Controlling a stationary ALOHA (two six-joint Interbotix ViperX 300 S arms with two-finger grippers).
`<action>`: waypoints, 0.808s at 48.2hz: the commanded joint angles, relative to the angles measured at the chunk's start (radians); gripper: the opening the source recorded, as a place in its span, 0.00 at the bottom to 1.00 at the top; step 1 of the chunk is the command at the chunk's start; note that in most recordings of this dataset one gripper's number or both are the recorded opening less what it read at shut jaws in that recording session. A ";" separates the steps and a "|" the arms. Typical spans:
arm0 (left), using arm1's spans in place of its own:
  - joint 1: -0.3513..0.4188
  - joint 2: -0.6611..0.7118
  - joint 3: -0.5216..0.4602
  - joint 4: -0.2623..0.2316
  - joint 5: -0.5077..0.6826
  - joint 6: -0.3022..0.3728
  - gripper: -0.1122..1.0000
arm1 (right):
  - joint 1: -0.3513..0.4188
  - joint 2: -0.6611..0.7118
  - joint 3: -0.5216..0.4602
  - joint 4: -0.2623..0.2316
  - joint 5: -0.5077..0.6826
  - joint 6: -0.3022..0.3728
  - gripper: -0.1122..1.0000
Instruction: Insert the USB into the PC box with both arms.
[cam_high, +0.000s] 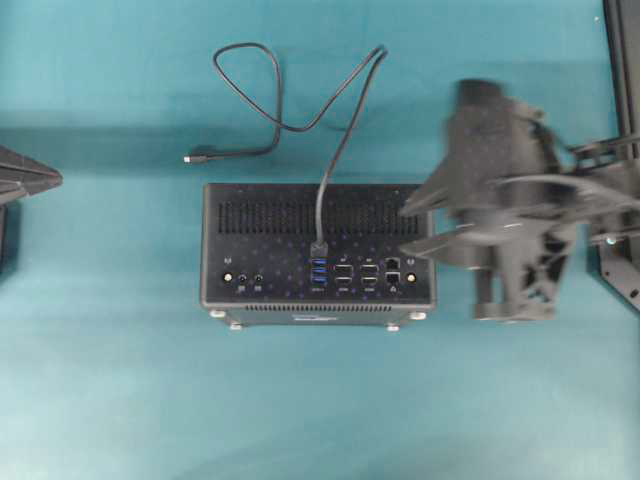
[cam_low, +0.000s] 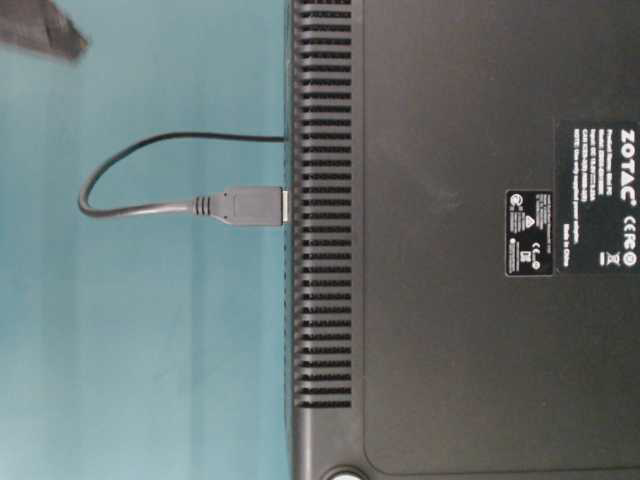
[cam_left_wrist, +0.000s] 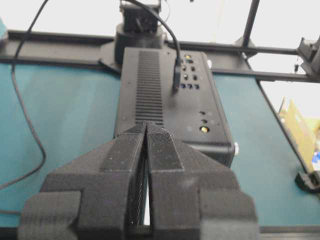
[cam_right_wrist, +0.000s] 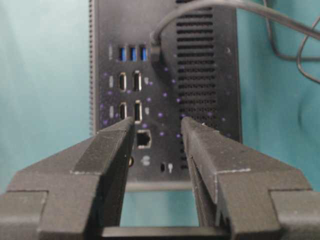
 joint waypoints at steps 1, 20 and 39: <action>0.002 0.011 -0.034 0.003 0.003 0.009 0.10 | 0.003 -0.055 0.023 -0.003 -0.046 0.012 0.55; 0.005 0.002 -0.011 0.003 0.026 0.058 0.10 | 0.003 -0.170 0.164 -0.002 -0.204 0.015 0.54; 0.003 -0.005 -0.003 0.003 0.025 0.049 0.10 | 0.003 -0.288 0.281 -0.002 -0.236 0.017 0.54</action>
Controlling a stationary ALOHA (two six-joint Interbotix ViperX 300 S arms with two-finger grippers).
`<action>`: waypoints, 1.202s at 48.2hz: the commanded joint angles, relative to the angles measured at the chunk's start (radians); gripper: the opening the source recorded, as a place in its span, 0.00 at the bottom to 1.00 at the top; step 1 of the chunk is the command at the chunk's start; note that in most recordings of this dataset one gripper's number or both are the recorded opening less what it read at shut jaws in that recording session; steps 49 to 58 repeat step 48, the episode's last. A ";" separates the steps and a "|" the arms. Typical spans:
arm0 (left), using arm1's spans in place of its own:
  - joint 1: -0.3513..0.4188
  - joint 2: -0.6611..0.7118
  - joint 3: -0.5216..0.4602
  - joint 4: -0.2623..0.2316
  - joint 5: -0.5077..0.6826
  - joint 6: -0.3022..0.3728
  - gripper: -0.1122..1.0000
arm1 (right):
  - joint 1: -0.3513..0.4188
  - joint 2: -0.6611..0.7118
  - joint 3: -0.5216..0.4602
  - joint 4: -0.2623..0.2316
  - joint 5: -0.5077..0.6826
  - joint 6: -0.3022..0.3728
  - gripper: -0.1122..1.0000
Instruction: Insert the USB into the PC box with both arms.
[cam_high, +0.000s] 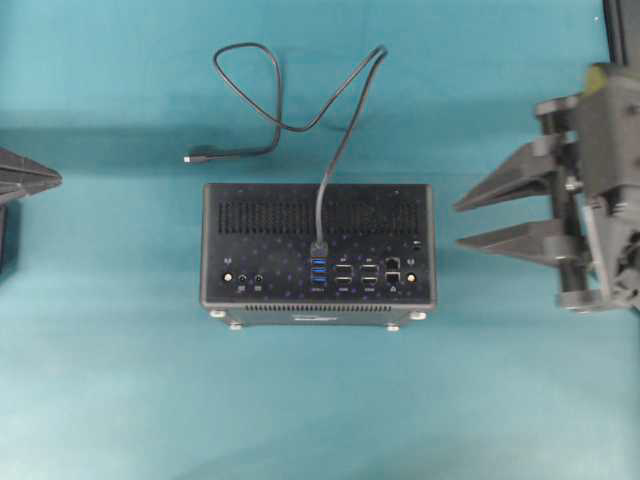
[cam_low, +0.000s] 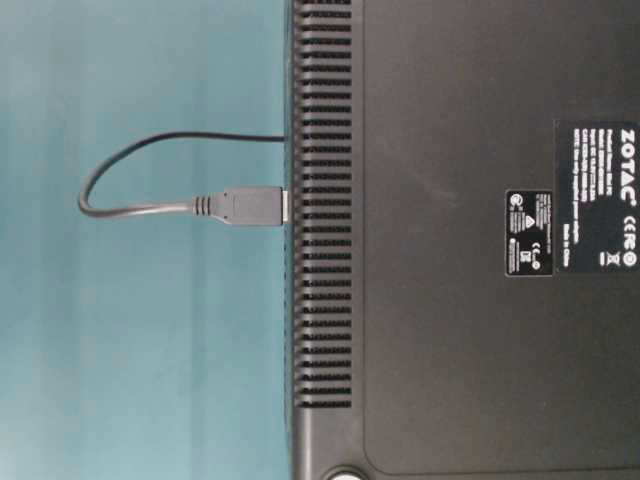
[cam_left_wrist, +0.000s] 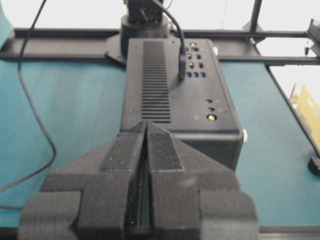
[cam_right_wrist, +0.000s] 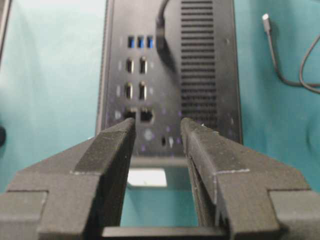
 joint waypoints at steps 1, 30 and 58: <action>0.003 0.008 -0.005 0.003 -0.006 -0.002 0.10 | 0.005 -0.031 0.008 -0.002 -0.012 0.011 0.54; 0.002 0.008 0.020 0.003 -0.006 -0.005 0.10 | 0.003 -0.127 0.110 -0.002 -0.078 0.011 0.54; 0.002 0.000 0.034 0.003 -0.014 -0.031 0.10 | 0.002 -0.170 0.155 -0.002 -0.080 0.009 0.54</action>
